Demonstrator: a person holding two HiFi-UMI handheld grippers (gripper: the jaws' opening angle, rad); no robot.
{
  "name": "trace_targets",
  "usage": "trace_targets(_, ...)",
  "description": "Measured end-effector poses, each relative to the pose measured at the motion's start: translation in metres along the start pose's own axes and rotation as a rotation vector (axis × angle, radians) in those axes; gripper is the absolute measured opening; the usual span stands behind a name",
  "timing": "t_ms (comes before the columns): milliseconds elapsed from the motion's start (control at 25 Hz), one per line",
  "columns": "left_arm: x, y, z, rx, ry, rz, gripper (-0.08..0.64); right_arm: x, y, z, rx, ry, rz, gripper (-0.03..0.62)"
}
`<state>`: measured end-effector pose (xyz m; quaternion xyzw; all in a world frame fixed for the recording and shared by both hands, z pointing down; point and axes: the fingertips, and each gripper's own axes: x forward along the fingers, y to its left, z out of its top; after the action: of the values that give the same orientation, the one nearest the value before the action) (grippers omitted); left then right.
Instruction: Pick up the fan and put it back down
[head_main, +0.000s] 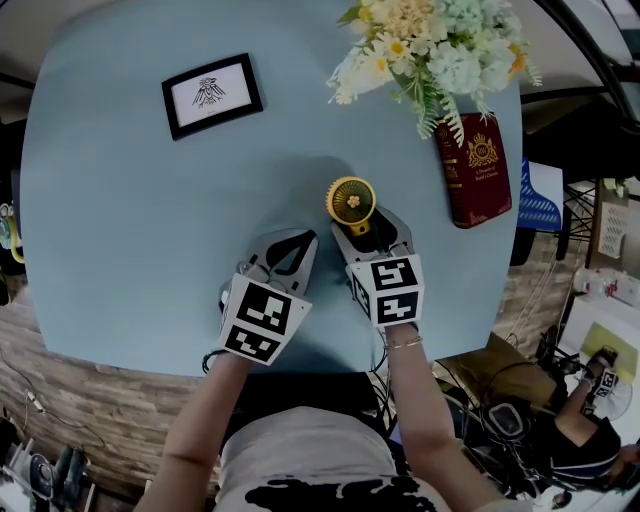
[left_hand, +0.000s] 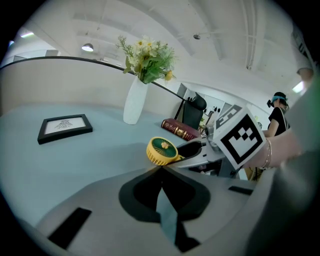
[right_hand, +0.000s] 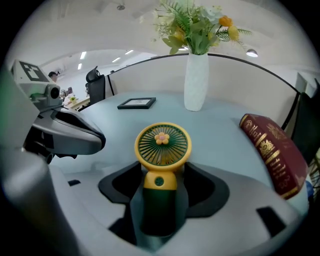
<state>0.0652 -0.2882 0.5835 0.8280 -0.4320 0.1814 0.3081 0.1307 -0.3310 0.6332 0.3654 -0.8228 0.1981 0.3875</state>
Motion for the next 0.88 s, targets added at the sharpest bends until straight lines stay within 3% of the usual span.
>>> trace_targets(320,-0.004,0.003,0.004,0.012,-0.021,0.028,0.011,-0.001,0.002,0.000,0.020,-0.028,-0.019,0.256)
trace_targets(680,-0.025,0.015,0.014,0.055,-0.049,0.085,0.011,-0.012,0.019,0.012,-0.119,-0.078,0.006,0.255)
trace_targets(880,-0.040,0.018,0.028,0.038,-0.102,0.117,0.011,-0.033,0.038,0.029,-0.111,-0.144,0.058,0.258)
